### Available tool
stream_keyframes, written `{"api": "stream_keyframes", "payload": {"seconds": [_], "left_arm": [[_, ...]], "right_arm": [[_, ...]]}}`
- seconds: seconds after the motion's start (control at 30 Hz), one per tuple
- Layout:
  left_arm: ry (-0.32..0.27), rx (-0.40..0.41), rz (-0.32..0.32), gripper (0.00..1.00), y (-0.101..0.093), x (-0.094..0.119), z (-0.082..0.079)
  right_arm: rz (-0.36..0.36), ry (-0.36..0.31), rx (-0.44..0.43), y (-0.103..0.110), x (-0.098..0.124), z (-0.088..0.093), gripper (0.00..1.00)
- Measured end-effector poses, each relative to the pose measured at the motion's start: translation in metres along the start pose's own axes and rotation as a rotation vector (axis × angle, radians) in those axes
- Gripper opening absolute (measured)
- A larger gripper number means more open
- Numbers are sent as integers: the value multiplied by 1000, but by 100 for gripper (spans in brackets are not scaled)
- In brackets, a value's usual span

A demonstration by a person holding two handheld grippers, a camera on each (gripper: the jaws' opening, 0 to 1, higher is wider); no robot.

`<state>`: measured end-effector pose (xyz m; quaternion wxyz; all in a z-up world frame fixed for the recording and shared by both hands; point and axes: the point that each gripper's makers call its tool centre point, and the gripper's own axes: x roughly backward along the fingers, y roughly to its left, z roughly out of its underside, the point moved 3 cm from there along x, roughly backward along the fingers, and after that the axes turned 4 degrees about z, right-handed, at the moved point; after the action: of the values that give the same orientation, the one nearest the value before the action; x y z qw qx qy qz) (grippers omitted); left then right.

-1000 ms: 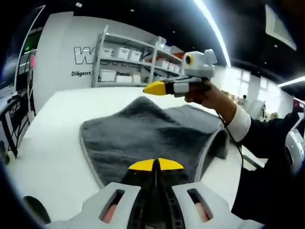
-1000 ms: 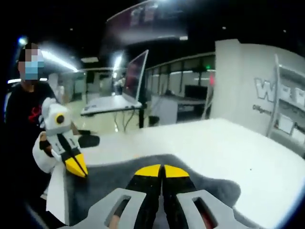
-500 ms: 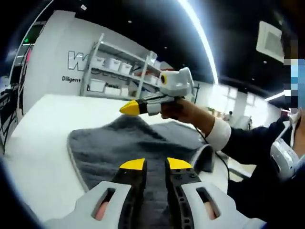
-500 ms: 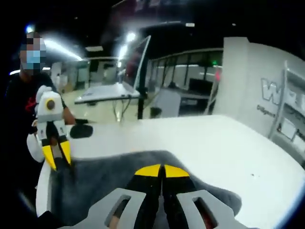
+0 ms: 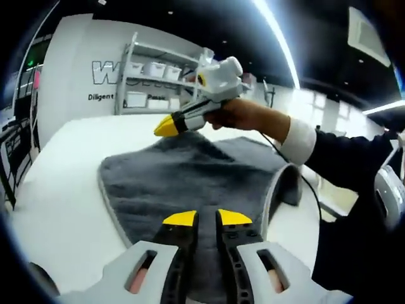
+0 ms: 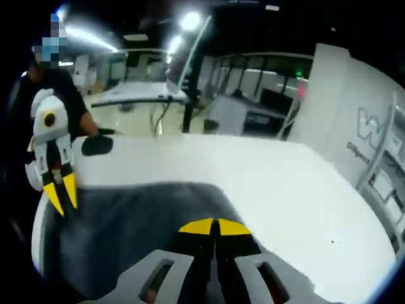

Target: Open the folded towel by lifting each exposed corner and separating the folded layers until the towel lies flat within the target outline without major curled edges

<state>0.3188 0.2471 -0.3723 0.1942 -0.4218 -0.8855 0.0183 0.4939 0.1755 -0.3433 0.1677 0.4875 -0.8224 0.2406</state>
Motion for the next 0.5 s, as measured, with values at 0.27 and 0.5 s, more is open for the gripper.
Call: {"api": "stream_keyframes", "payload": {"seconds": [0.27,0.5], "left_arm": [[109,23,-14,7,5,-9,19],[160,-8,-3,4,-4,-2,19]], "right_arm": [[-44,71,0,9,-26,12,0],[-75,66,-47,10,-43,16,0]]}}
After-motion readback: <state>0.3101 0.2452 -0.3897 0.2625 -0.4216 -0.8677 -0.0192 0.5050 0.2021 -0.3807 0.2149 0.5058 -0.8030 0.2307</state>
